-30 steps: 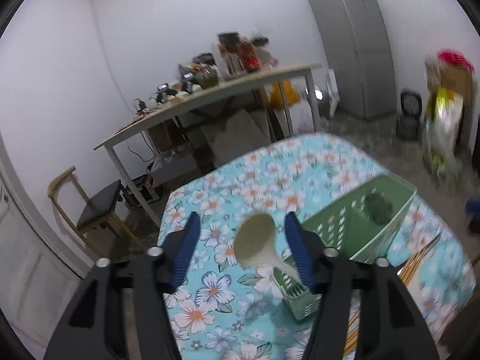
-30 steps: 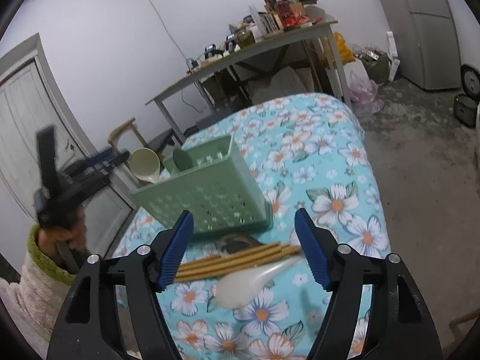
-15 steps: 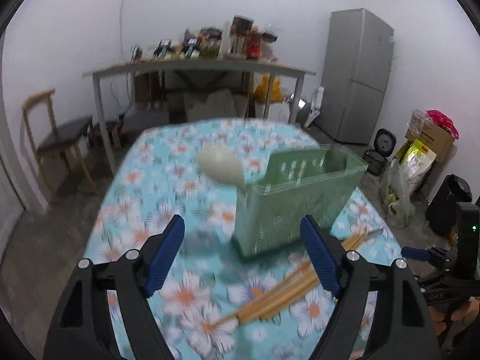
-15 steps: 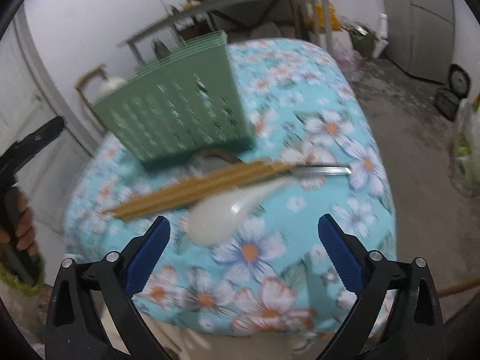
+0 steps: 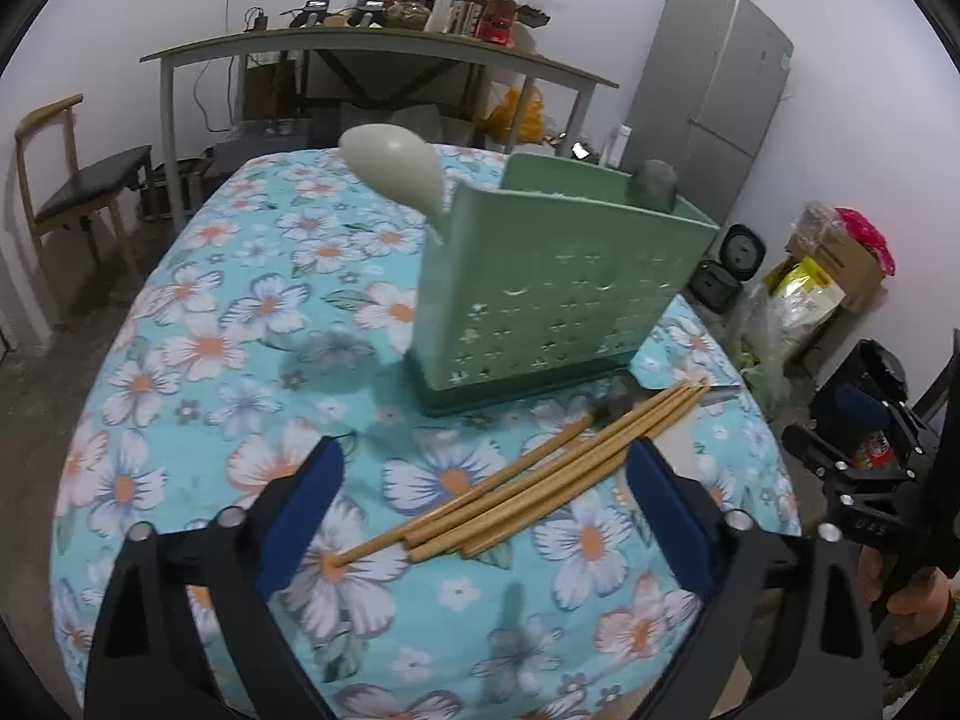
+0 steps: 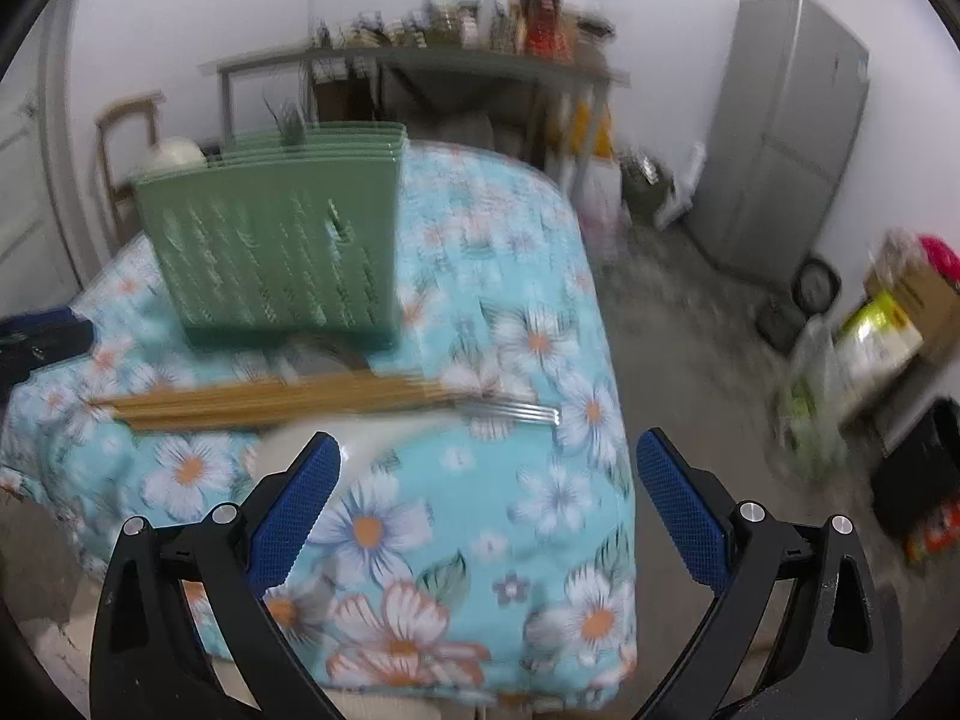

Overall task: Organize utensils
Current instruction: 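Move the left tool toward the white rice paddle on the quilt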

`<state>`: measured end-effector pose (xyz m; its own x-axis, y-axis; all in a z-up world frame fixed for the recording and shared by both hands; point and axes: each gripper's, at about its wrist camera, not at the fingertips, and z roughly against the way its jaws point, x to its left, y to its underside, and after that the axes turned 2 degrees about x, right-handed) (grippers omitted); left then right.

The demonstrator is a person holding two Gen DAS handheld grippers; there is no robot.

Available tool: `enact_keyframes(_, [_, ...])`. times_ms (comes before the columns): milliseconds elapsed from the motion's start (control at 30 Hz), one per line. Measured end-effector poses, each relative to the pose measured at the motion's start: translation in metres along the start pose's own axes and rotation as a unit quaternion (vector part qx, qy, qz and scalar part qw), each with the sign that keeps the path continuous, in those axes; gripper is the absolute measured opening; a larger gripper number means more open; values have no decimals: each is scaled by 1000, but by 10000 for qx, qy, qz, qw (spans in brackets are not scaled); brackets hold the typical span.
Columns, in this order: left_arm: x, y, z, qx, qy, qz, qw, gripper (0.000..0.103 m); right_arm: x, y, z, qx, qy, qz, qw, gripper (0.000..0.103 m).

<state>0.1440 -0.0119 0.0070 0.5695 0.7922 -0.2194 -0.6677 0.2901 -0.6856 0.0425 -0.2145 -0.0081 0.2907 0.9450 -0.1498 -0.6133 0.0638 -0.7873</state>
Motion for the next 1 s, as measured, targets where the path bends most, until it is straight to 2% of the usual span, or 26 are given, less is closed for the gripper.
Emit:
enact_keyframes(67, [-2,0,1,-96,58,48,9999,97,0,1,3,-158,-183,57,9997,95])
enact_keyframes(333, [-6,-1,-2,-150,305,53,9994,97,5,-5,0,-125,-506,-71,9986,95])
enact_keyframes(567, [-9,-9,-10,-175,620,-124,9978,97,13,-7,-8,77,-757,-211,9969,95])
enact_keyframes(900, [-24,-24,-26,-226,345,-603,9973,97,23,-3,-23,302,-1019,-184,9942,95])
enact_keyframes(1000, [-30,-27,-31,-217,338,-718,9966,91,24,-1,-26,333,-1066,-187,9936,95])
